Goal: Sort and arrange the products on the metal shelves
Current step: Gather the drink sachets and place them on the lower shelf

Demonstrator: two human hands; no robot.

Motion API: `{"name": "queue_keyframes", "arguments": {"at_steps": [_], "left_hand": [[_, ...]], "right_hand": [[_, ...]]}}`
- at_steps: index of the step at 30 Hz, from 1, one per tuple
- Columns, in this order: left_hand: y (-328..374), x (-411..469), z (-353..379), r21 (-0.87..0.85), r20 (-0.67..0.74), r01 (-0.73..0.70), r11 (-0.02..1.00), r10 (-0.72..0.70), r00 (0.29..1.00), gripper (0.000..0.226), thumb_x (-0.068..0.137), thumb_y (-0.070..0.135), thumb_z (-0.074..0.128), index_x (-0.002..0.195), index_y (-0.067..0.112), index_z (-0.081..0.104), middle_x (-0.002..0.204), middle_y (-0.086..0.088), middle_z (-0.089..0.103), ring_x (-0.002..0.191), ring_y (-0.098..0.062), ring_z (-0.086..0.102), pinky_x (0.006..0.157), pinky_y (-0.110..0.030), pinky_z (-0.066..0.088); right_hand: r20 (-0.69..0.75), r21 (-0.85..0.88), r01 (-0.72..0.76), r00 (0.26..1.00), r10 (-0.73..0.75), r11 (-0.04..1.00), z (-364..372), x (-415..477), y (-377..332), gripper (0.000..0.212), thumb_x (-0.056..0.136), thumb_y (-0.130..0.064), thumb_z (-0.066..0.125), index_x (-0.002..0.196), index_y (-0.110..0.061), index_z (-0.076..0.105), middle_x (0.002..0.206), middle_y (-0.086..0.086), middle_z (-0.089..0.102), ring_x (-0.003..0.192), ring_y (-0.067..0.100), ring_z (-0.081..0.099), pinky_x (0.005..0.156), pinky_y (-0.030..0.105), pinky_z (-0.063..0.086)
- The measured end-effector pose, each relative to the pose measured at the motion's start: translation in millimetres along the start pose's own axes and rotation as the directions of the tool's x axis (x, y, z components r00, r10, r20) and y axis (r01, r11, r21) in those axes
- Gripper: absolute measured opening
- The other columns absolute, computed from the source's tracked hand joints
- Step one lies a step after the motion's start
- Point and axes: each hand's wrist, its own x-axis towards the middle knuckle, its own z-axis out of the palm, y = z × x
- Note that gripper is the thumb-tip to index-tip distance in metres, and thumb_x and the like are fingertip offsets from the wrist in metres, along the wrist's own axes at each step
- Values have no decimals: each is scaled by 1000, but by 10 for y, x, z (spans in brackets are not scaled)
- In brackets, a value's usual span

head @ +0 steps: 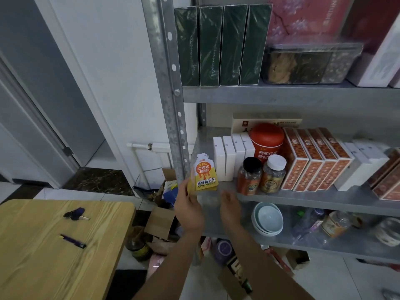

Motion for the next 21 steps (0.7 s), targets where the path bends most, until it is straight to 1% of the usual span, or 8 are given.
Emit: {"name": "queue_keyframes", "arguments": {"at_steps": [4, 6, 8, 11, 14, 16, 18, 21], "left_hand": [[80, -122, -92, -33, -112, 92, 995, -95, 989, 33, 94, -6, 51, 125, 4, 58, 103, -15, 66, 83, -23, 58, 67, -30, 43], [138, -163, -148, -113, -116, 75, 991, -88, 989, 29, 94, -4, 53, 123, 3, 57, 107, -11, 64, 89, -14, 58, 70, -24, 48], [210, -188, -213, -222, -96, 77, 972, -100, 990, 26, 93, -7, 54, 116, 5, 55, 104, -3, 62, 88, 1, 60, 71, -11, 48], [311, -145, -289, -395, -36, 254, 883, -291, 956, 41, 85, -16, 56, 102, 20, 51, 96, 3, 58, 85, -3, 59, 68, -18, 51], [362, -74, -369, -478, 182, 524, 705, -505, 844, 41, 82, -17, 55, 104, 17, 50, 101, -1, 58, 91, -21, 60, 77, -42, 54], [373, -27, -462, -467, 400, 670, 577, -538, 742, 41, 83, -19, 54, 115, 6, 49, 110, -12, 58, 100, -33, 60, 84, -50, 52], [354, 23, -559, -399, 572, 761, 511, -510, 642, 46, 82, -19, 56, 125, -1, 48, 119, -23, 60, 106, -40, 60, 81, -49, 54], [346, 51, -638, -297, 710, 787, 541, -426, 561, 42, 85, -9, 62, 124, 7, 57, 117, -18, 68, 105, -34, 65, 76, -42, 59]], "right_hand": [[201, 295, -346, 934, 296, 891, 73, -133, -119, 13, 98, -17, 54, 89, -9, 58, 81, 6, 60, 70, 16, 54, 58, 23, 40], [378, 445, -422, 888, 262, 789, 72, -198, -173, 13, 97, -19, 57, 91, -9, 62, 69, -1, 65, 62, 10, 57, 60, 24, 44], [485, 526, -431, 860, 157, 733, 43, -242, -219, 20, 97, -19, 57, 109, -5, 65, 84, 5, 73, 72, 15, 67, 67, 29, 52], [522, 607, -395, 852, 29, 690, -55, -302, -315, 34, 90, -14, 61, 122, -3, 60, 107, 14, 72, 89, 21, 72, 70, 31, 59], [514, 619, -378, 858, 9, 689, -133, -317, -372, 43, 83, -11, 63, 125, -6, 58, 116, 15, 68, 102, 27, 67, 87, 39, 57], [503, 612, -378, 864, 27, 695, -195, -304, -386, 40, 89, -5, 60, 129, -3, 56, 126, 20, 63, 117, 35, 59, 101, 48, 48], [495, 589, -350, 869, 18, 729, -272, -319, -434, 36, 91, -1, 58, 126, -3, 59, 122, 20, 66, 114, 35, 62, 93, 45, 53], [500, 542, -293, 866, -21, 788, -342, -366, -507, 30, 90, 2, 58, 119, -1, 64, 107, 15, 73, 94, 28, 72, 69, 35, 59]]}}
